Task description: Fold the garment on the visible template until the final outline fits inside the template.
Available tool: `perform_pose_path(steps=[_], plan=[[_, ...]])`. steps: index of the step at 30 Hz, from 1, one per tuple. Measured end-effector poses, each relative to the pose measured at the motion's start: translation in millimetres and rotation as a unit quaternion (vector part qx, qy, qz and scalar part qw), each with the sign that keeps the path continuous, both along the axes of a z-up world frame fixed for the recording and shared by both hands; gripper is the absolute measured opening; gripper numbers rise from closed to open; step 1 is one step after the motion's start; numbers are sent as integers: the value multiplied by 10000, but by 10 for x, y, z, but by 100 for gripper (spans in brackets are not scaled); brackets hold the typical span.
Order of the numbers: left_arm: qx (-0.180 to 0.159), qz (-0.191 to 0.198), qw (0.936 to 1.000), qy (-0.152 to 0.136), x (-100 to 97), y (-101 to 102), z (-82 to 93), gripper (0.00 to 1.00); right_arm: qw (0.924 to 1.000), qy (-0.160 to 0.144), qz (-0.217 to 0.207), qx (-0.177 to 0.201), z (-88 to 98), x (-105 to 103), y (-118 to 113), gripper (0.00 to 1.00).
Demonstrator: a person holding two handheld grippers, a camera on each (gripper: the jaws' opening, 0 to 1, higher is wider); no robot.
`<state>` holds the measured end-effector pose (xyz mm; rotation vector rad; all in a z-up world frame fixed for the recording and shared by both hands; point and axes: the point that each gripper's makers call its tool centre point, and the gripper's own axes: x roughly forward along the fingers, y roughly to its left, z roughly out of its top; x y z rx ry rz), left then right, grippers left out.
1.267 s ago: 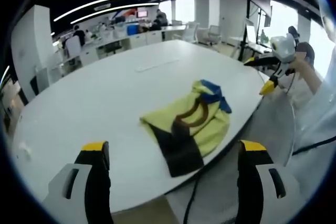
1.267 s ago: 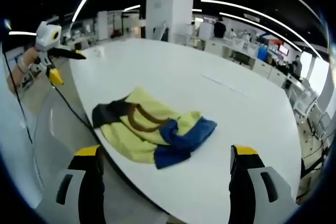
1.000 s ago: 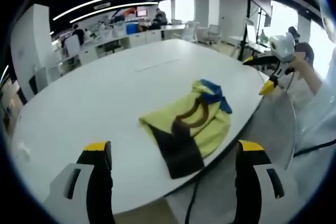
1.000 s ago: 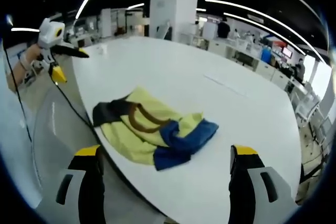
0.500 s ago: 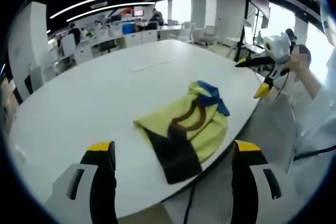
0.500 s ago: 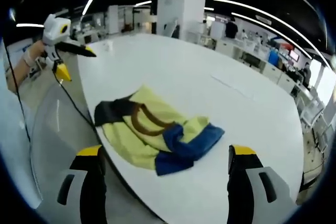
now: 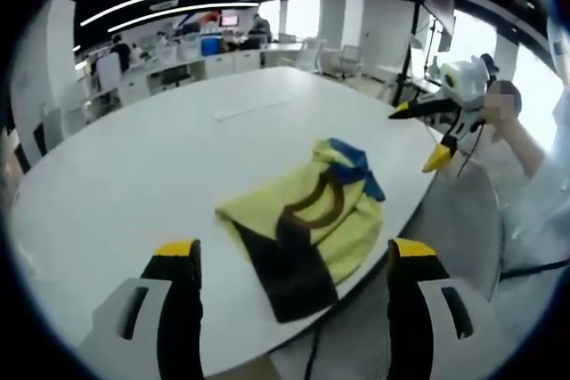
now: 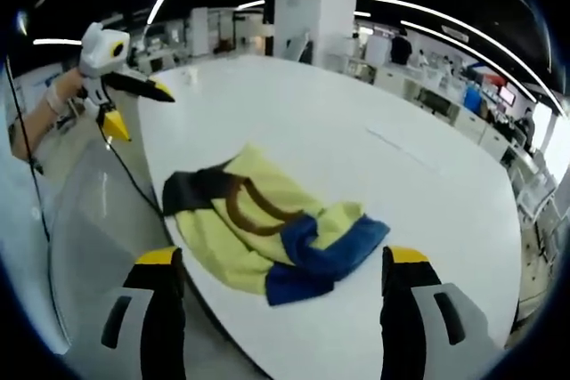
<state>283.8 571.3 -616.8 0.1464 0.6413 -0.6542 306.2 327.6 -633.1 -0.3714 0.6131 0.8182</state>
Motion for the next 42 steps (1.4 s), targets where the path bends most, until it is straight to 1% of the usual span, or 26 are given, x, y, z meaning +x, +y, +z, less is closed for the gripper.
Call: perform_pose_path(steps=[7,24,28,31,34,36,42], plan=[[-30,-56,9999,95,30,-37,-54,80,9999,29,97,-32,-22,5,44,89],[-44,-299,9994,192,114,-197,-66,79,9996,50,284,-11,-31,128,144,86],[-18,-305,9992,246,140,-202,-96,77,9994,94,321,-7,-52,149,156,83],[-59,-307,9990,312,149,-219,-119,77,9991,132,398,4,-60,147,186,80],[-45,-338,9988,351,143,-226,-135,75,9989,130,444,35,-67,152,215,78],[-43,-344,9987,376,140,-228,-143,73,9987,166,481,8,-92,145,228,78],[-54,-309,9984,477,141,-246,-211,72,9980,280,570,59,-156,130,266,73]])
